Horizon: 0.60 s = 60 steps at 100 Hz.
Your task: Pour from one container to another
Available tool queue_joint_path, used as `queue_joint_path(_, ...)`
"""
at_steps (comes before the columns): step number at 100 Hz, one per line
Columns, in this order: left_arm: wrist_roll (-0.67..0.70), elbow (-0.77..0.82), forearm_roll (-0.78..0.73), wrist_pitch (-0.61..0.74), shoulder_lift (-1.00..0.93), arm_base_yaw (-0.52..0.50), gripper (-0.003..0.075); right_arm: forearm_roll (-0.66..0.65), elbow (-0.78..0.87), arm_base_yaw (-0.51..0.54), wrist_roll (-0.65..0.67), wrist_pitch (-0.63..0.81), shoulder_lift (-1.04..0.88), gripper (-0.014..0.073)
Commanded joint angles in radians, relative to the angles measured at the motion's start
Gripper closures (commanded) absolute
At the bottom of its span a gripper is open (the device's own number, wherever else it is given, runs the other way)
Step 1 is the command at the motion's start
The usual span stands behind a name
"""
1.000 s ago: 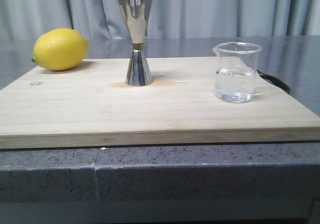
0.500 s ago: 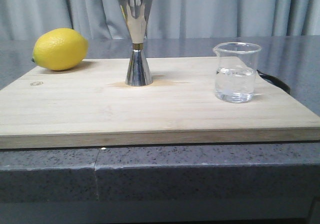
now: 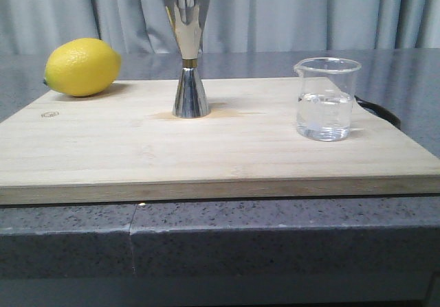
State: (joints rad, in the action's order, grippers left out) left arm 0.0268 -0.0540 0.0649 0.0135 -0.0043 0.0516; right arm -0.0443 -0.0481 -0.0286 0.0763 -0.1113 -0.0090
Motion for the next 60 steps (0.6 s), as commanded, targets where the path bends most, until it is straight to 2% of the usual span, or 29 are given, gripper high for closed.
queue_joint_path(1,0.007,-0.101,0.018,0.033,-0.002,-0.002,0.0739,0.003,-0.107,0.004,-0.002,0.009,0.005,0.066)
queue_joint_path(20,0.007,-0.276,0.018,-0.117,0.102,-0.002,0.074,0.003,-0.299,0.004,-0.002,-0.143,0.12,0.066)
queue_joint_path(38,0.003,-0.417,0.018,-0.21,0.239,-0.002,0.0739,-0.028,-0.453,0.004,-0.004,-0.192,0.267,0.066)
queue_joint_path(60,0.003,-0.456,0.018,-0.187,0.294,-0.002,0.0739,-0.039,-0.493,0.004,-0.004,-0.19,0.337,0.066)
